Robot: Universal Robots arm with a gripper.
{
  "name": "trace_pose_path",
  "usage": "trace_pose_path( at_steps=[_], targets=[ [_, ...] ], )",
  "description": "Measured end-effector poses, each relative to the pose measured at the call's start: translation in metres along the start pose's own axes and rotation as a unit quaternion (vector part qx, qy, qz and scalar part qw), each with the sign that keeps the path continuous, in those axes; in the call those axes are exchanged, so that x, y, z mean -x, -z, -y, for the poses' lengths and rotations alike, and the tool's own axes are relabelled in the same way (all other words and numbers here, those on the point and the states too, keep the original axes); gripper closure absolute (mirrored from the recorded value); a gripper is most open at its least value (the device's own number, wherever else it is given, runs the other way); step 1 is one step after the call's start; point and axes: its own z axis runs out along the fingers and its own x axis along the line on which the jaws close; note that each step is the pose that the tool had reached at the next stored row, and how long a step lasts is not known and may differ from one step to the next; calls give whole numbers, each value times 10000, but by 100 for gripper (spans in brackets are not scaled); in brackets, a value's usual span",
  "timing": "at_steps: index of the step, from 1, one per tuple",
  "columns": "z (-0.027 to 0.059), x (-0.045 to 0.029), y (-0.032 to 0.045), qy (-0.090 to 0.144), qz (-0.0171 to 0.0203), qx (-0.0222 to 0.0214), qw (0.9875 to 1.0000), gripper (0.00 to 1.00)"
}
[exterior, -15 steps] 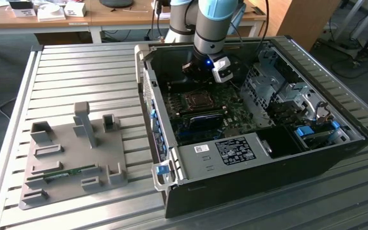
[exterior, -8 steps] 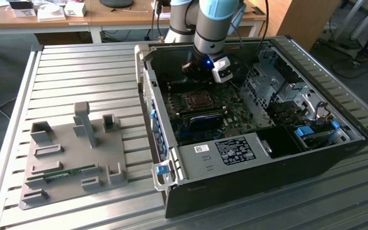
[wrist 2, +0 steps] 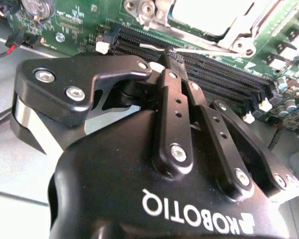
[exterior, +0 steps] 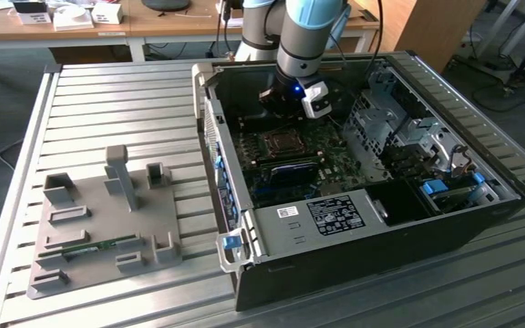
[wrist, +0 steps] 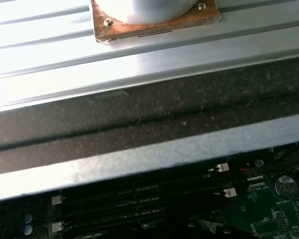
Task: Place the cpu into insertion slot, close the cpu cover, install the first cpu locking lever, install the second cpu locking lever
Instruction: 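Install the first cpu locking lever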
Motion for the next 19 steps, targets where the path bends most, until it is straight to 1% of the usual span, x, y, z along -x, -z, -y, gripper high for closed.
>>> trace_pose_path(
  at_steps=[2,3,6,12,19],
  targets=[
    [4,1,0,-5,-8,43,10000,89],
    [9,2,2,-8,-9,50,10000,89],
    [25,5,7,-16,-7,50,10000,89],
    [25,6,15,-18,-7,51,10000,89],
    [-3,10,115,-22,-6,52,10000,89]
  ],
)
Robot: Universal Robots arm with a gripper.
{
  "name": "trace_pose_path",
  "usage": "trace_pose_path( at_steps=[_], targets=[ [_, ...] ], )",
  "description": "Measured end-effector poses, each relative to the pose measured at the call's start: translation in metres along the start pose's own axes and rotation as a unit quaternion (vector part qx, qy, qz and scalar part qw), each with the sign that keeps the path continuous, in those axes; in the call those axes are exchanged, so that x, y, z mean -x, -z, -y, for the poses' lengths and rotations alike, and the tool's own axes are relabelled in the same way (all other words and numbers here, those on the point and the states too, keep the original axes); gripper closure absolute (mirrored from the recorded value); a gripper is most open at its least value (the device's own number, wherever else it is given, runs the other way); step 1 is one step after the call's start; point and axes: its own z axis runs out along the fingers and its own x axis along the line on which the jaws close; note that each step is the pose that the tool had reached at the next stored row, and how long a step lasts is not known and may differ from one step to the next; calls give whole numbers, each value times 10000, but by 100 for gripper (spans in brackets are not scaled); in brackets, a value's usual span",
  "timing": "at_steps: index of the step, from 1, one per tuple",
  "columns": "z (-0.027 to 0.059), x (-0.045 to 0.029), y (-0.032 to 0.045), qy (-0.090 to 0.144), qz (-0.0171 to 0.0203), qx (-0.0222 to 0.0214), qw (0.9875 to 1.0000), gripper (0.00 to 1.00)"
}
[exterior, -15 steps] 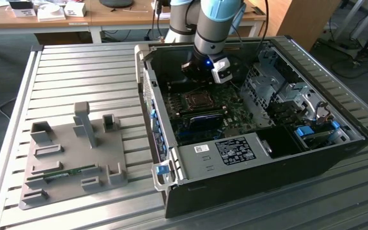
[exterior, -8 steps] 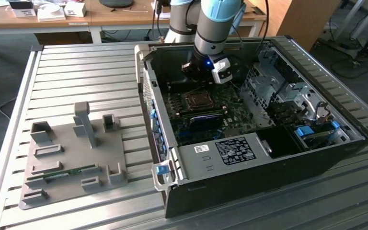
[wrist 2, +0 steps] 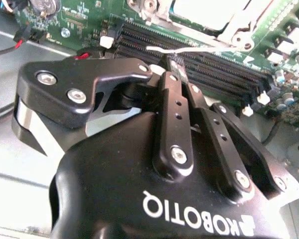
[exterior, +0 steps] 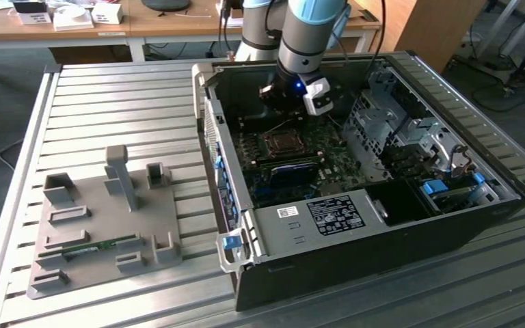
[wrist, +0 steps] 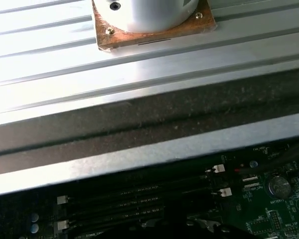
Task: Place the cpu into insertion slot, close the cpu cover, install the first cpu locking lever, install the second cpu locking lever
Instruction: 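Install the first cpu locking lever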
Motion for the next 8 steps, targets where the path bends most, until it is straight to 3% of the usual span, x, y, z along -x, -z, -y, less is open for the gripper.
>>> trace_pose_path(
  at_steps=[8],
  targets=[
    [-1,-19,21,-2,3,0,10000,89]
  ],
)
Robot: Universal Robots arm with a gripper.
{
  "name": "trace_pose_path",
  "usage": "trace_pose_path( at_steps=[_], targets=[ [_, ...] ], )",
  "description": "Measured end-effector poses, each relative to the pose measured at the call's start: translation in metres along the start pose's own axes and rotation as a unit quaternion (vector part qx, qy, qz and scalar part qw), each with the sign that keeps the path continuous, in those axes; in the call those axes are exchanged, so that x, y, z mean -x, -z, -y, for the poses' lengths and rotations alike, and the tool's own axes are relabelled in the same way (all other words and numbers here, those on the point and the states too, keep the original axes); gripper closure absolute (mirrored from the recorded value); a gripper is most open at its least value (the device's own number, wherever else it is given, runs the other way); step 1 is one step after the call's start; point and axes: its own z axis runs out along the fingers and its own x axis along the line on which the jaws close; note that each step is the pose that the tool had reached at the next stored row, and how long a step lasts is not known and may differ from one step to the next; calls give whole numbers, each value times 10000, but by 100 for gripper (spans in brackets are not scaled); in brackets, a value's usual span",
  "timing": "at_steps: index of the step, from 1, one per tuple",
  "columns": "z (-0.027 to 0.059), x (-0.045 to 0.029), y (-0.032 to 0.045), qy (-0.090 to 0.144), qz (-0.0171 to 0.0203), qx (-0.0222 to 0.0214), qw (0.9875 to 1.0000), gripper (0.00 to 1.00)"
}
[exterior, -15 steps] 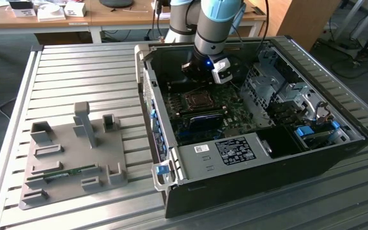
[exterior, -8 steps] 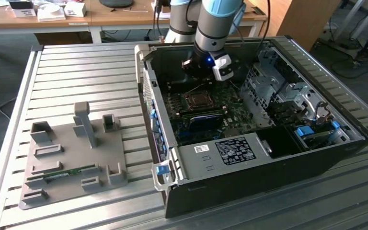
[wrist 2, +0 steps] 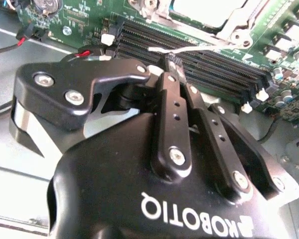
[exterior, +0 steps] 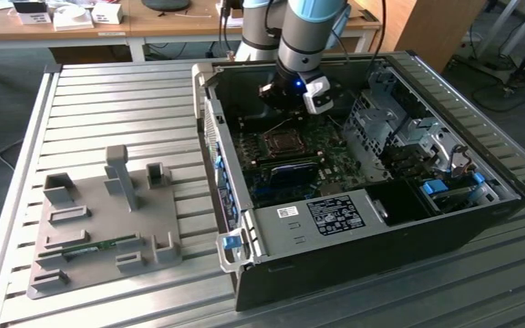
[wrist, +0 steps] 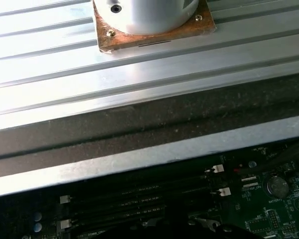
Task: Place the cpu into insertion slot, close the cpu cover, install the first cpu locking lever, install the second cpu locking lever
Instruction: 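Install the first cpu locking lever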
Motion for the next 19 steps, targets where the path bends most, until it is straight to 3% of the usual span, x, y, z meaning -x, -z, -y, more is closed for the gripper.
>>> trace_pose_path(
  at_steps=[6,12,19],
  targets=[
    [27,-134,11,5,24,7,10000,89],
    [29,-149,18,3,26,7,10000,89],
    [11,-151,87,-3,29,8,10000,89]
  ],
)
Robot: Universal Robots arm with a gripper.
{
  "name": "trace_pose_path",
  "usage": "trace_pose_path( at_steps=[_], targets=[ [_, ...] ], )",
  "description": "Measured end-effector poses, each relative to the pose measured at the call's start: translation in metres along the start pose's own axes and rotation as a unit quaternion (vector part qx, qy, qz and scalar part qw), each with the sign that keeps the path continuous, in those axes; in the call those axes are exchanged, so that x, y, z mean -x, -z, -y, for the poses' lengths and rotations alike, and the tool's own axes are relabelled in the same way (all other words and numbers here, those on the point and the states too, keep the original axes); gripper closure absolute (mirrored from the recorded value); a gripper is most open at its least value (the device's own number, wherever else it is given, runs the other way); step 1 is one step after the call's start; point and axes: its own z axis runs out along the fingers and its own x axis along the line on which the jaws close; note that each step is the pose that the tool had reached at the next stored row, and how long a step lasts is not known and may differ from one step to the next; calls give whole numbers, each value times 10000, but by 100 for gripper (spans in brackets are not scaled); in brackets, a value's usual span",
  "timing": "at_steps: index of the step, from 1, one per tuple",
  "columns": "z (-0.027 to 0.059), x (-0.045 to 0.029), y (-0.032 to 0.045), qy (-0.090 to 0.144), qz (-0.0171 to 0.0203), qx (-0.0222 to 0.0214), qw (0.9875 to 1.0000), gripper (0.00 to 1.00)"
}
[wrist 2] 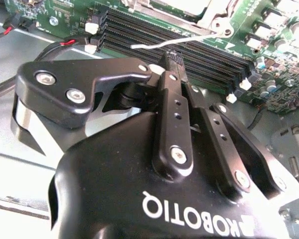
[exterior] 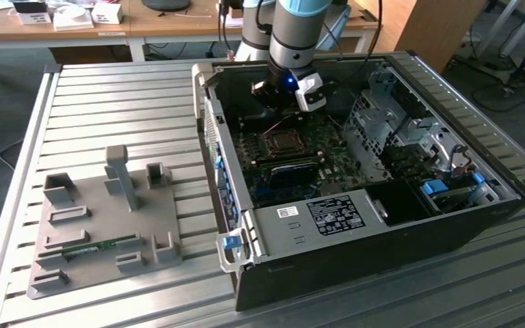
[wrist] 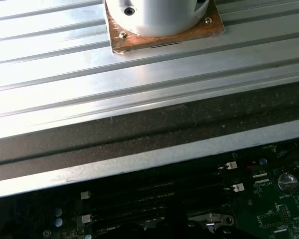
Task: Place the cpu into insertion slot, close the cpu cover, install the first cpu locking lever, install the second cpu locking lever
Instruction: 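Install the first cpu locking lever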
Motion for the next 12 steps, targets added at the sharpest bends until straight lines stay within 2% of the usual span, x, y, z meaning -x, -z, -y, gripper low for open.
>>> trace_pose_path(
  at_steps=[12],
  targets=[
    [25,27,-5,-4,1,-1,10000,89]
  ],
)
